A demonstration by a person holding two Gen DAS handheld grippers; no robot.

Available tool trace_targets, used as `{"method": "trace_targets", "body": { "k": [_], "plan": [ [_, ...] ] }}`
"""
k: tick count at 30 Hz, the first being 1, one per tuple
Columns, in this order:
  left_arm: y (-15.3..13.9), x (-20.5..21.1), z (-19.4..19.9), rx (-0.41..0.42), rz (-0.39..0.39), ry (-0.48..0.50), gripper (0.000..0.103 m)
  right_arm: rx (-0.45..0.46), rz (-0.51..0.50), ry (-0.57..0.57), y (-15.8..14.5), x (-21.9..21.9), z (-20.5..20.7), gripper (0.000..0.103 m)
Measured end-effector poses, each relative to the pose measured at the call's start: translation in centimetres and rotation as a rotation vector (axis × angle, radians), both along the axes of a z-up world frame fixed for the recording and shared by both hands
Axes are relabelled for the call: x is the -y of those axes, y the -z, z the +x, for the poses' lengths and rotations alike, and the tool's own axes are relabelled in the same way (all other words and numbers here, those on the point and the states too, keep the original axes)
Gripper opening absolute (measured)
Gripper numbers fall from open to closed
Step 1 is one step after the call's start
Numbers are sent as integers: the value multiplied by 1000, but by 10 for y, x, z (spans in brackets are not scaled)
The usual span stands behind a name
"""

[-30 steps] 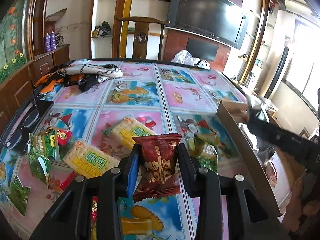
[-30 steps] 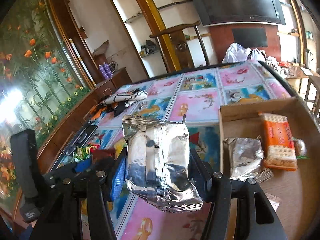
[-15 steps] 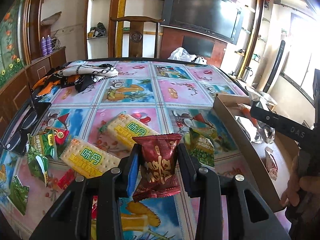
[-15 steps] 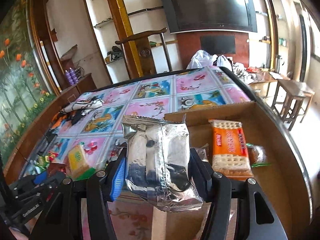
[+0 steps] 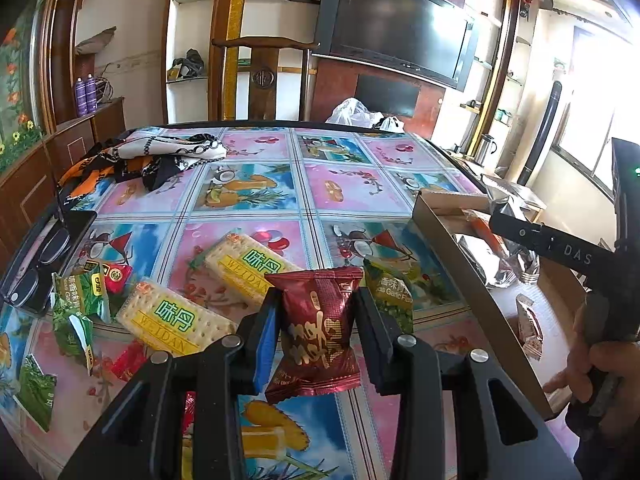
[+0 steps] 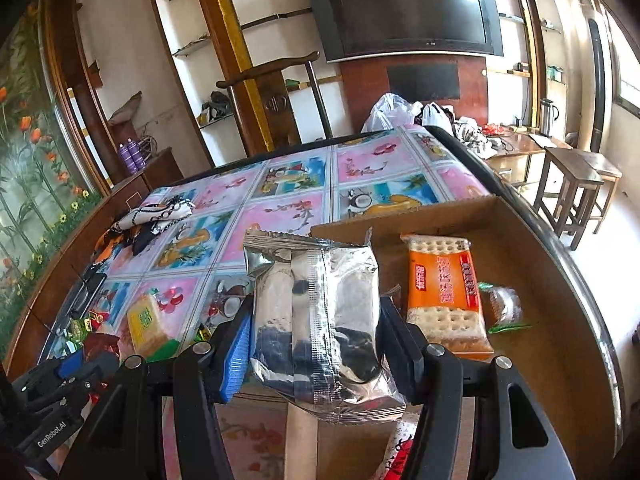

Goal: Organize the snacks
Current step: 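Carry the silver foil bag toward the box with the right gripper, then lower the foil bag into the box with right gripper while left releases brown wrapper there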

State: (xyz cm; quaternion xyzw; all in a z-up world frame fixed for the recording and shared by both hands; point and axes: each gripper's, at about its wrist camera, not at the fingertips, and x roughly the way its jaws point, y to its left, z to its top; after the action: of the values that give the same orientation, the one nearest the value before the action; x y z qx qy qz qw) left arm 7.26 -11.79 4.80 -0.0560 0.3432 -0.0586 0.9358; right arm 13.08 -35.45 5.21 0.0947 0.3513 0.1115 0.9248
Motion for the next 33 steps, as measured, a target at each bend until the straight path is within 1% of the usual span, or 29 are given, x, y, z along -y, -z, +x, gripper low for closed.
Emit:
{"method": "trace_targets", "body": {
  "k": [3,6,11,14,17,22,24,27,28,30,33],
  "plan": [
    [0,0,0,-1,-7,0,36,10,-46,33,-2,1,0,63],
    [-1,0,0,-2,-7,1,36,-27,-9,22,5,1,5,63],
    [-1,2,0,-2,-6,6,36,-42,40,-17,6,-14,7,63],
    [0,2,1,-4,-5,6,36,-48,51,-56,6,-26,7,63],
    [2,3,2,-10,-3,4,36,-42,72,-42,1,-17,5,63],
    [2,7,3,-23,-18,11,36,-26,58,6,-10,9,8,63],
    [-3,15,3,-21,-23,24,36,-23,34,16,-15,20,13,63],
    [-11,43,4,-3,-14,64,36,-13,-43,49,-20,41,19,63],
    [-13,57,5,-1,-16,84,36,-8,-54,66,-19,49,20,63],
    [-15,82,10,-7,-25,123,36,-13,-53,88,-15,65,21,63],
    [-11,124,18,-40,-51,189,36,-49,-4,116,2,93,26,63]
  ]
}}
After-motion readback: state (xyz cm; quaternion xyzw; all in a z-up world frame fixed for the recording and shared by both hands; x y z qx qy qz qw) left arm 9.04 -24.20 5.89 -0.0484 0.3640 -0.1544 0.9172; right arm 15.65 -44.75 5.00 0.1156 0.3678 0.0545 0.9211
